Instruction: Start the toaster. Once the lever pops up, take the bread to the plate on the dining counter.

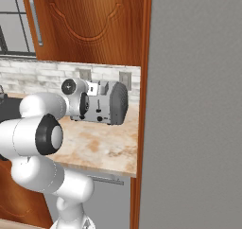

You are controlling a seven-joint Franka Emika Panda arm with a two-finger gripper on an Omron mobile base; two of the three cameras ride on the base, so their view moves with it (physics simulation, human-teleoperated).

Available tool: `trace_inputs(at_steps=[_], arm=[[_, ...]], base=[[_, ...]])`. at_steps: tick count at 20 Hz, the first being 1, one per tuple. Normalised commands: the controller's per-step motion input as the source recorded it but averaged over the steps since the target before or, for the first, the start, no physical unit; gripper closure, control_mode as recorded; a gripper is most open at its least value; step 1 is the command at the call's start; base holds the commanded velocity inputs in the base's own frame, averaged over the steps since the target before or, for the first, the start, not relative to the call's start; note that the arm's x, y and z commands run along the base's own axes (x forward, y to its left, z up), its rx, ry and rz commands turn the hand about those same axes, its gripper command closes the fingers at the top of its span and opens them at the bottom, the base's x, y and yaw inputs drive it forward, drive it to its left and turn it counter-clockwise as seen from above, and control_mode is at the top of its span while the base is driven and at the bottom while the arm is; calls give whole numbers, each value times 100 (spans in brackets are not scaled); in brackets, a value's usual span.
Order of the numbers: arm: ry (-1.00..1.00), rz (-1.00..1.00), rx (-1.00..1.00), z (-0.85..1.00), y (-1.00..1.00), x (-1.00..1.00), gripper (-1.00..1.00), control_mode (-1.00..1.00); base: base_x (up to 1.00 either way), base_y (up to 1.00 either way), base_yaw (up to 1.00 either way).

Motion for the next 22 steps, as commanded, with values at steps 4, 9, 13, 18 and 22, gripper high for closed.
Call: trace_inputs(at_steps=[4,9,13,18,22], arm=[[0,0,0,0,0,0,-100,-100],[0,0,0,0,0,0,-100,-100],[0,0,0,0,0,0,-100,-100],[0,0,0,0,0,0,-100,-100],[0,0,0,0,0,0,-100,-100]], base=[[0,0,0],[0,0,0],[0,0,0],[0,0,0],[0,0,0]])
